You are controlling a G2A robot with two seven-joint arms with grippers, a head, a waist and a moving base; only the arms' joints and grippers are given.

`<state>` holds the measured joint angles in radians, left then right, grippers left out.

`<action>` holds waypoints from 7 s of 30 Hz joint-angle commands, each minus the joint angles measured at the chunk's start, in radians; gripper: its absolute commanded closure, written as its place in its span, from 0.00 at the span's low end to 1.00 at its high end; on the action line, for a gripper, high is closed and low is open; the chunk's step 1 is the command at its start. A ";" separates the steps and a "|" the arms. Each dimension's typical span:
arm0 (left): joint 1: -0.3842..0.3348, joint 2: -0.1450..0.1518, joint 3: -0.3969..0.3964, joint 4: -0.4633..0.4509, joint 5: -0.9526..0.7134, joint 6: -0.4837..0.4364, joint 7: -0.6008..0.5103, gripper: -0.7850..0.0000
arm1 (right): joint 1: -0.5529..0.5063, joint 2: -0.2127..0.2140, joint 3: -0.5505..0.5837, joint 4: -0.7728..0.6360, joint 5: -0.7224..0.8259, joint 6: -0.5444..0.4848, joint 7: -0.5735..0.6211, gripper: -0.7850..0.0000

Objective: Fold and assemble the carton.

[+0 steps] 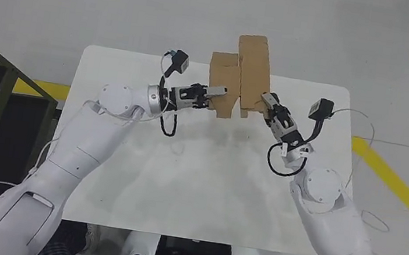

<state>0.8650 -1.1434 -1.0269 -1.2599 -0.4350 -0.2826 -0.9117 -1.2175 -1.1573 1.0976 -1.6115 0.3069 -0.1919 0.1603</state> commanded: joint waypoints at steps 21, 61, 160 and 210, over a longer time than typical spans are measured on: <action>-0.083 0.014 -0.054 0.118 -0.008 -0.016 -0.327 1.00 | 0.102 0.012 0.148 0.178 0.106 -0.047 0.438 0.00; -0.323 0.084 0.327 0.196 -0.225 -0.002 -0.624 0.56 | 0.282 -0.013 0.022 0.498 0.330 -0.260 1.172 1.00; -0.233 0.008 0.107 0.319 -0.174 -0.085 -0.428 1.00 | 0.213 -0.005 0.060 0.434 0.198 -0.380 1.044 0.51; -0.160 0.026 -0.024 0.262 -0.191 -0.079 -0.439 0.00 | 0.225 0.014 0.033 0.435 0.113 -0.326 1.051 1.00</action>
<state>0.7003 -1.1190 -1.0443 -0.9898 -0.6236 -0.3639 -1.3482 -0.9923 -1.1430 1.1321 -1.1770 0.4236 -0.5220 1.2127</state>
